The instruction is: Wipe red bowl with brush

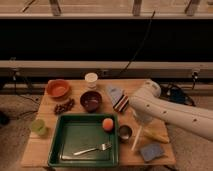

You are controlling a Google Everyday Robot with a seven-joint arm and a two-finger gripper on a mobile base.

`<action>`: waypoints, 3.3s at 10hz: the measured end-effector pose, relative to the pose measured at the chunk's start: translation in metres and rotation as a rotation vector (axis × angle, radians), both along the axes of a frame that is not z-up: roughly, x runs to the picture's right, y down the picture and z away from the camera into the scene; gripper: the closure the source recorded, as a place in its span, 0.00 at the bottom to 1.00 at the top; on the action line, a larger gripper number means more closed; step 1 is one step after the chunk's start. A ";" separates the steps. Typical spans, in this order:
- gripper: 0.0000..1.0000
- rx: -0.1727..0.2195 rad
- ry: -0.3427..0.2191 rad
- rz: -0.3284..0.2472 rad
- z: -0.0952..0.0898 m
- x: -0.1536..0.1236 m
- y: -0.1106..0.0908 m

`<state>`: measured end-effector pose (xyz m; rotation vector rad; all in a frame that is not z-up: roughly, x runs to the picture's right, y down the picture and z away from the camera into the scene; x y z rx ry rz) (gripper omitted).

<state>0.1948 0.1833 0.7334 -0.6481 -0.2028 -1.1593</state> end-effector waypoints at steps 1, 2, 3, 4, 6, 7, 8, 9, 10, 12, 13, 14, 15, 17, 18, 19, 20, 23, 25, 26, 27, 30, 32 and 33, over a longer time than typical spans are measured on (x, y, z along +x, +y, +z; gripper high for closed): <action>1.00 0.000 0.002 -0.048 -0.005 0.002 -0.005; 1.00 0.002 -0.002 -0.085 -0.011 0.002 -0.010; 1.00 0.006 -0.010 -0.108 -0.016 -0.001 -0.017; 1.00 0.009 -0.026 -0.126 -0.024 -0.008 -0.023; 1.00 0.009 -0.034 -0.130 -0.027 -0.011 -0.025; 1.00 0.009 -0.034 -0.130 -0.027 -0.011 -0.025; 1.00 0.010 -0.034 -0.130 -0.027 -0.011 -0.025; 1.00 0.010 -0.035 -0.131 -0.027 -0.011 -0.026; 1.00 0.009 -0.035 -0.131 -0.027 -0.011 -0.026; 1.00 0.009 -0.035 -0.134 -0.027 -0.011 -0.025; 1.00 0.011 -0.039 -0.138 -0.027 -0.012 -0.025; 1.00 0.013 -0.052 -0.150 -0.029 -0.014 -0.028; 1.00 0.015 -0.083 -0.174 -0.031 -0.028 -0.033; 1.00 0.018 -0.133 -0.226 -0.039 -0.061 -0.044; 1.00 0.020 -0.171 -0.275 -0.046 -0.088 -0.053; 1.00 0.021 -0.201 -0.312 -0.052 -0.108 -0.059; 1.00 0.022 -0.226 -0.339 -0.054 -0.124 -0.064; 1.00 0.028 -0.326 -0.404 -0.051 -0.187 -0.083; 1.00 0.033 -0.386 -0.423 -0.045 -0.222 -0.094; 1.00 0.038 -0.412 -0.429 -0.044 -0.238 -0.099; 1.00 0.042 -0.430 -0.435 -0.043 -0.251 -0.102; 1.00 0.064 -0.494 -0.445 -0.044 -0.287 -0.113; 1.00 0.085 -0.551 -0.437 -0.050 -0.309 -0.117; 1.00 0.084 -0.551 -0.436 -0.049 -0.308 -0.117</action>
